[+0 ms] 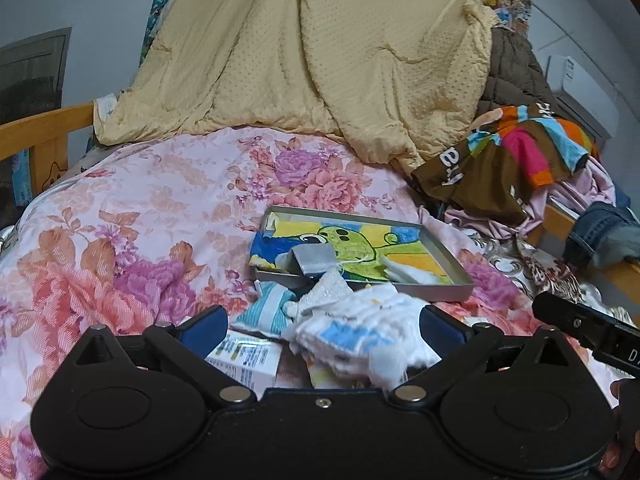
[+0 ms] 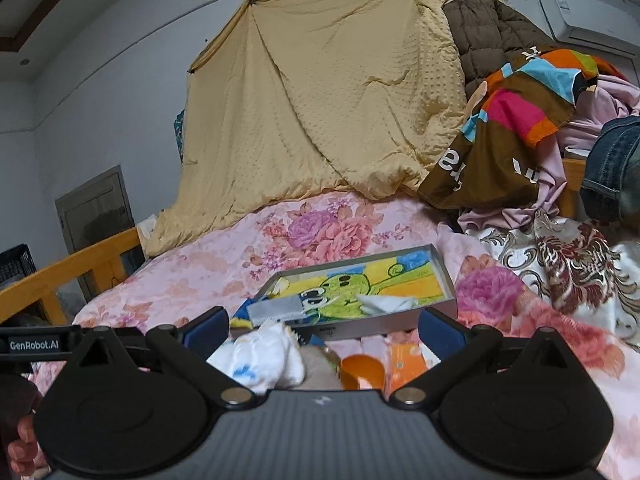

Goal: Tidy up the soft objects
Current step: 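Move both tools back over the pile toward the white fluffy bundle and beige pouch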

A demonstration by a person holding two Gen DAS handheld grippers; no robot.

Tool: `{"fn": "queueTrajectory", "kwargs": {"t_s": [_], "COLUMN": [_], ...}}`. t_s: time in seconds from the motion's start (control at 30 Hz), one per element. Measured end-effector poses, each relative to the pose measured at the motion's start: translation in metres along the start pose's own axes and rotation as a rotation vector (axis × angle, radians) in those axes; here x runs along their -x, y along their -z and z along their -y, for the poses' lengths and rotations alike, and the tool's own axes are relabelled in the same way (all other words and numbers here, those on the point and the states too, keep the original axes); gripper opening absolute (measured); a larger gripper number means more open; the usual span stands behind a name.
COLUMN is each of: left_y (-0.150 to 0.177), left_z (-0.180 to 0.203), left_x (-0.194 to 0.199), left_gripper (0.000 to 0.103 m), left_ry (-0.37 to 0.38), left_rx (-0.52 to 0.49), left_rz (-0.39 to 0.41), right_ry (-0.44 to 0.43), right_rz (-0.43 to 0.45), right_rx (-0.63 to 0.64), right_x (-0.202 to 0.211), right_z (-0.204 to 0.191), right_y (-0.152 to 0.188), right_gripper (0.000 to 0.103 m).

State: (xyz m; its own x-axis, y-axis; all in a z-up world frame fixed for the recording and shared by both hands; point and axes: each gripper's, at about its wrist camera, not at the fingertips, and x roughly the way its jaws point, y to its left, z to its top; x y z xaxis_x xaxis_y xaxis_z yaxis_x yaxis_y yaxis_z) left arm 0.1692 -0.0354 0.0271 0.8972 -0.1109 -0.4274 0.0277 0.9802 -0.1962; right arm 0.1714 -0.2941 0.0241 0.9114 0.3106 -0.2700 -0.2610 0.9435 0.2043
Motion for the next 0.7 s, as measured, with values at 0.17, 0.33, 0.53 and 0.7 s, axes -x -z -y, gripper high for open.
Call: {"fn": "queueTrajectory", "kwargs": {"t_s": [0.17, 0.33, 0.53, 0.7], "left_y": [0.018, 0.034, 0.055, 0.064], "left_z": [-0.001, -0.007, -0.019, -0.030], "left_x": [0.016, 0.030, 0.043, 0.054], "left_gripper": [0.102, 0.102, 0.102, 0.102], "left_ry": [0.003, 0.007, 0.003, -0.011], "left_rx": [-0.031, -0.028, -0.031, -0.009], "left_rz": [0.019, 0.005, -0.017, -0.033], "right_ry": [0.035, 0.044, 0.058, 0.071], "right_rz": [-0.029, -0.046, -0.058, -0.082], "right_rx": [0.024, 0.051, 0.052, 0.075], "right_x": [0.008, 0.016, 0.023, 0.027], "right_z": [-0.011, -0.021, -0.028, -0.037], "right_y": [0.010, 0.019, 0.025, 0.031], "right_gripper": [0.103, 0.103, 0.103, 0.103]}}
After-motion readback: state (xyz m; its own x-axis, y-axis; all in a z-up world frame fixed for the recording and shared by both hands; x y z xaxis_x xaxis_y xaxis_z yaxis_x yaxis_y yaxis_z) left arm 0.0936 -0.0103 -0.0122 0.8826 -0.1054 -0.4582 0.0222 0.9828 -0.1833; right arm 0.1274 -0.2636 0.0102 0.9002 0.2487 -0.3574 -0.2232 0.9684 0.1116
